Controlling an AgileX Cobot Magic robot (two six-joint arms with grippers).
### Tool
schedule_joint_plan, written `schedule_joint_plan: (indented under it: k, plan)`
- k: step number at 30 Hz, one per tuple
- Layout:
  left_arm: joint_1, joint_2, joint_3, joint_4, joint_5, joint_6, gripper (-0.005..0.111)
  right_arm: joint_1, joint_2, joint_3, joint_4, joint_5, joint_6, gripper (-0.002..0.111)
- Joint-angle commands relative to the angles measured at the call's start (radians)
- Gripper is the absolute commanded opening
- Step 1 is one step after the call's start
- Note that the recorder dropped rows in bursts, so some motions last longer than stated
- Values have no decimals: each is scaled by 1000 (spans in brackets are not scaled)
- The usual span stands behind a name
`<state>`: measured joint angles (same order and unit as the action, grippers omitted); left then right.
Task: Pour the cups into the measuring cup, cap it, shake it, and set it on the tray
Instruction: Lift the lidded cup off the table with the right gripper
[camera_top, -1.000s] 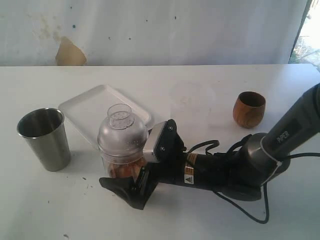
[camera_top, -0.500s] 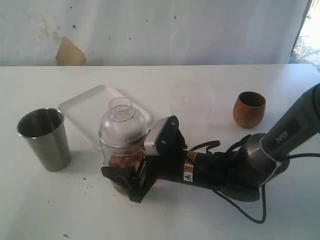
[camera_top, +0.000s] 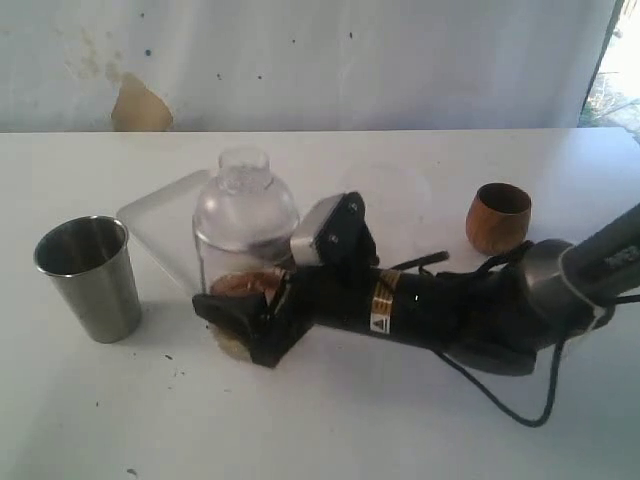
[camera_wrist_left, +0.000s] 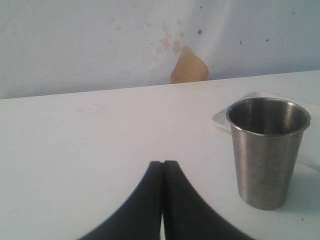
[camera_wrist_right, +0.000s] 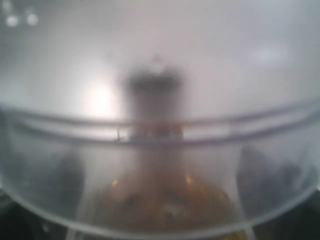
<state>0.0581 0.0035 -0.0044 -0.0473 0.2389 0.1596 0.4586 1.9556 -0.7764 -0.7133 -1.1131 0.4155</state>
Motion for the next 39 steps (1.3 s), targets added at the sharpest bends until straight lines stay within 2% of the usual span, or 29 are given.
schedule_joint_plan:
  k: [1,2,3,4,5,7,8,9,10,12,13,14,15,16,17,19,20,22,23,25,26,27,30,33,34,35,37,38,39]
  plan:
    - [0,-3,4,0,-2,-1,0,-29,-173,-5,107,18,115,0]
    - [0,-3,4,0,-2,-1,0,-9,-200,-7,-61,-77,133,0]
    - [0,-3,4,0,-2,-1,0,11,-214,-12,-105,-40,94,0]
    - [0,-3,4,0,-2,-1,0,34,-245,-12,36,213,58,0]
    - [0,-3,4,0,-2,-1,0,29,-247,-12,151,259,56,0]
    - [0,-3,4,0,-2,-1,0,4,-237,-1,68,-16,152,0]
    - [0,-3,4,0,-2,-1,0,23,-246,-12,32,-1,118,0]
    - [0,-3,4,0,-2,-1,0,29,-256,-26,172,216,105,0]
    - [0,-3,4,0,-2,-1,0,16,-256,-26,231,266,105,0]
    - [0,-3,4,0,-2,-1,0,21,-268,-12,1,105,183,0]
    - [0,-3,4,0,-2,-1,0,69,-287,-14,-40,204,112,0]
    - [0,-3,4,0,-2,-1,0,98,-293,-22,106,394,-9,0]
    - [0,-3,4,0,-2,-1,0,91,-283,-31,378,522,-164,0]
    - [0,-3,4,0,-2,-1,0,71,-277,-20,383,469,-142,0]
    - [0,-3,4,0,-2,-1,0,66,-284,0,154,288,45,0]
    - [0,-3,4,0,-2,-1,0,98,-297,-7,8,219,47,0]
    - [0,-3,4,0,-2,-1,0,114,-299,-12,86,298,-24,0]
    - [0,-3,4,0,-2,-1,0,110,-288,-26,425,447,-175,0]
    - [0,-3,4,0,-2,-1,0,92,-287,-20,429,419,-154,0]
    - [0,-3,4,0,-2,-1,0,81,-302,2,144,209,65,0]
    - [0,-3,4,0,-2,-1,0,81,-307,0,38,121,87,0]
    - [0,-3,4,0,-2,-1,0,92,-308,-5,43,135,55,0]
    - [0,-3,4,0,-2,-1,0,79,-303,-23,383,385,-55,0]
    - [0,-3,4,0,-2,-1,0,73,-319,-2,51,175,150,0]
    - [0,-3,4,0,-2,-1,0,92,-322,-2,-3,156,138,0]
    - [0,-3,4,0,-2,-1,0,105,-325,-2,54,244,62,0]
    - [0,-3,4,0,-4,-1,0,103,-318,-14,424,479,-125,0]
    - [0,-3,4,0,-4,-1,0,90,-316,-10,473,478,-145,0]
    - [0,-3,4,0,-4,-1,0,83,-325,8,372,416,-51,0]
